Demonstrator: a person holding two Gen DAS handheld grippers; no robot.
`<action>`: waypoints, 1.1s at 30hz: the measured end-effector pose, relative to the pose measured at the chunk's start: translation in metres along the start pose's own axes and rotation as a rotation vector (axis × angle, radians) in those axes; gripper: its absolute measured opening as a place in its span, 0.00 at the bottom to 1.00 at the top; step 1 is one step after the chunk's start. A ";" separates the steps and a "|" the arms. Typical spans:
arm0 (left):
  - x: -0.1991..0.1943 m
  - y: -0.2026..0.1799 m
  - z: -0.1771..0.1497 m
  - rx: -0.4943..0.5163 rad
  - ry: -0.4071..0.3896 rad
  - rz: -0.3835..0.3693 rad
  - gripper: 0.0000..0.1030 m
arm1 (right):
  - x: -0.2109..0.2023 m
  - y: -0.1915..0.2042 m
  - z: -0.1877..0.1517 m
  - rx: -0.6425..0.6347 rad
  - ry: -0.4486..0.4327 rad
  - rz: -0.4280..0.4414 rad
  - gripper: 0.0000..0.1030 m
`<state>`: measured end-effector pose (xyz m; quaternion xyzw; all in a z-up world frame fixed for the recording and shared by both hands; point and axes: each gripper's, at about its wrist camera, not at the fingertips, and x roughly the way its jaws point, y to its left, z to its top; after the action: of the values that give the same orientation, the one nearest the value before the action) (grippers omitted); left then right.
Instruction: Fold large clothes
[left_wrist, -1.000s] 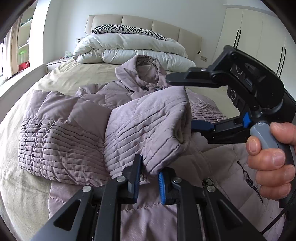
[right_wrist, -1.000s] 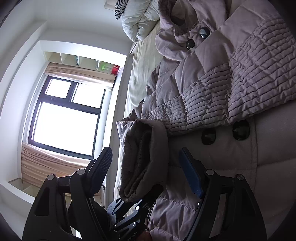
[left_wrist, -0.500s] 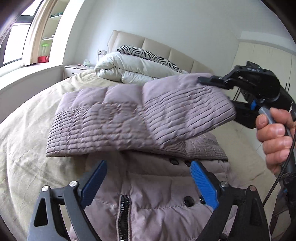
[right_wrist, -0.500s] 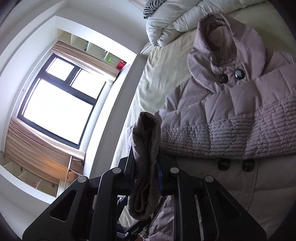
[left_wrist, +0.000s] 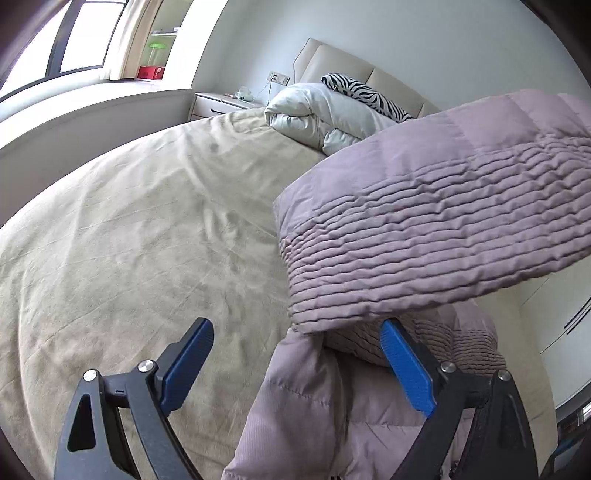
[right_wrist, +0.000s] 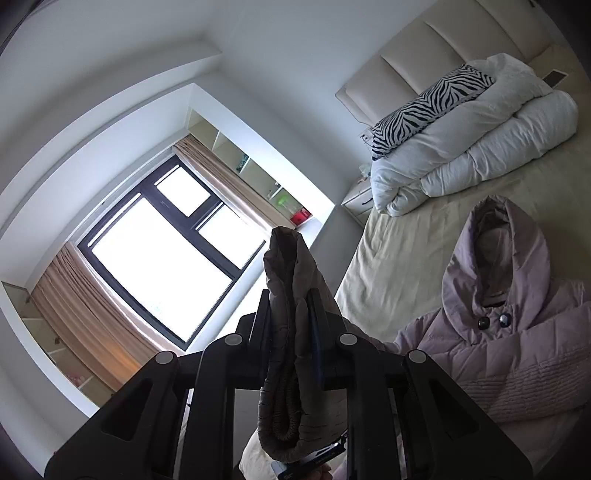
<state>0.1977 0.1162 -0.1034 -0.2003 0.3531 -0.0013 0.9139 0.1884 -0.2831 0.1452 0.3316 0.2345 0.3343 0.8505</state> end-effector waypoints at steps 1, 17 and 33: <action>0.007 -0.003 0.002 0.004 0.007 0.010 0.90 | -0.006 -0.007 0.003 0.010 -0.014 -0.004 0.17; 0.066 -0.041 -0.001 0.207 0.009 0.039 0.36 | -0.110 -0.291 -0.050 0.413 -0.129 -0.335 0.16; 0.085 -0.055 -0.011 0.352 0.050 0.161 0.38 | -0.117 -0.416 -0.145 0.605 -0.109 -0.474 0.44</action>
<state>0.2623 0.0496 -0.1458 -0.0086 0.3850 0.0051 0.9229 0.1919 -0.5405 -0.2315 0.5213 0.3471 0.0260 0.7792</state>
